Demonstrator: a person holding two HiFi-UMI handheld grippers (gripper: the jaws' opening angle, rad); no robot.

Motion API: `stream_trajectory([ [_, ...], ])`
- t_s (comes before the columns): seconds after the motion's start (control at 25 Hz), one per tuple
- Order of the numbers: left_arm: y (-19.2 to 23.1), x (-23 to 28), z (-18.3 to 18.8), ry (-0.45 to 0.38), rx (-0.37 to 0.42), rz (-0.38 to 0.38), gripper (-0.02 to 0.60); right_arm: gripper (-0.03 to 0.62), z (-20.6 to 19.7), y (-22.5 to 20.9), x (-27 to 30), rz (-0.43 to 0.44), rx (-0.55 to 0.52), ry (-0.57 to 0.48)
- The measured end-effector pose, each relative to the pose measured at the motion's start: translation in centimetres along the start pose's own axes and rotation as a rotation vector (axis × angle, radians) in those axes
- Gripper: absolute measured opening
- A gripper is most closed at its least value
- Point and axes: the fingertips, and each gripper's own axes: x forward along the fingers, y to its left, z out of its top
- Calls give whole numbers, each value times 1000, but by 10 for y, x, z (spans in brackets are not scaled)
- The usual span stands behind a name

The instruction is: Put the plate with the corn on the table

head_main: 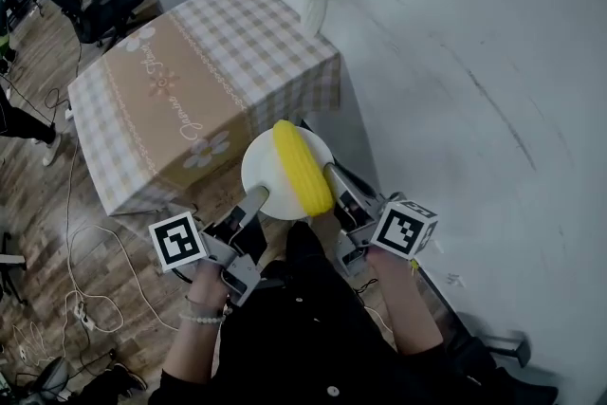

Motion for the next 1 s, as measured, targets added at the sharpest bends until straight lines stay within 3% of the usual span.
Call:
stream_trajectory([
  [0.52, 2, 24, 19, -9, 6, -4, 32, 84, 17, -16, 20, 5, 1, 12],
  [1.0, 9, 57, 60, -63, 8, 12, 32, 83, 46, -40, 69, 40, 13, 55],
])
